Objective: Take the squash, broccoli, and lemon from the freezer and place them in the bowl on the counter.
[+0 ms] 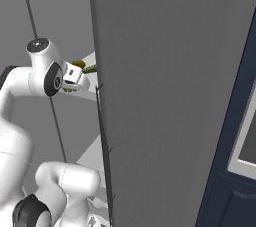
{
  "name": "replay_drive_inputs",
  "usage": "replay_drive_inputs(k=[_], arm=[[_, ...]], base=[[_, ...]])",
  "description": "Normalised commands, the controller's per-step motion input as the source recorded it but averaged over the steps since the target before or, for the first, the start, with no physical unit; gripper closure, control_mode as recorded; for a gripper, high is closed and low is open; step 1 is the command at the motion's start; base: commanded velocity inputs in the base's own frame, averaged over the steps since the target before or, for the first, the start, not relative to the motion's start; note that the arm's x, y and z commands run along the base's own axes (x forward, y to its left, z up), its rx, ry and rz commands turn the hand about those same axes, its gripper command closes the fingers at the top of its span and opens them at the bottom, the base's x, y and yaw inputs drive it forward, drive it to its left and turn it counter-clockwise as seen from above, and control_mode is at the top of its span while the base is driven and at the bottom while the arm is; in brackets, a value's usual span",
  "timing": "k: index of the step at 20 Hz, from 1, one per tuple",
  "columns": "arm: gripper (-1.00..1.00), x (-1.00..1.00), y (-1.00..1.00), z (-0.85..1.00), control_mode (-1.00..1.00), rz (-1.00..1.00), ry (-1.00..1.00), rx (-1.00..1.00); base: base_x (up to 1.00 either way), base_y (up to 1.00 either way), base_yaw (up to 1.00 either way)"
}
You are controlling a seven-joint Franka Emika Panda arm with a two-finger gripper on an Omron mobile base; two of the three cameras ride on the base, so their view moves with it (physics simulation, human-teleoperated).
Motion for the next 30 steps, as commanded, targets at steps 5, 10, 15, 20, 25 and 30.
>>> replay_drive_inputs(k=[5, 10, 15, 20, 25, 30], arm=[[1.00, -0.79, -0.19, 0.13, -1.00, 0.00, 0.00, 0.00], [1.00, -0.66, 0.00, 0.00, -1.00, 0.00, 0.00, 0.00], [1.00, -0.28, -0.15, 0.00, -1.00, 0.00, -0.01, 0.00], [1.00, -0.02, -0.29, 0.00, -1.00, 0.00, -0.02, 0.00], [1.00, -0.07, -0.04, 0.00, 1.00, 0.00, -0.01, 0.00], [1.00, 0.00, 0.00, 0.00, 1.00, 0.00, 0.00, 0.00]], base=[[0.00, 0.00, 0.00], [0.00, 0.00, 0.00], [0.00, 0.00, 0.00], [0.00, 0.00, 0.00], [-0.79, 0.05, 0.00], [-1.00, 0.92, 0.03]])
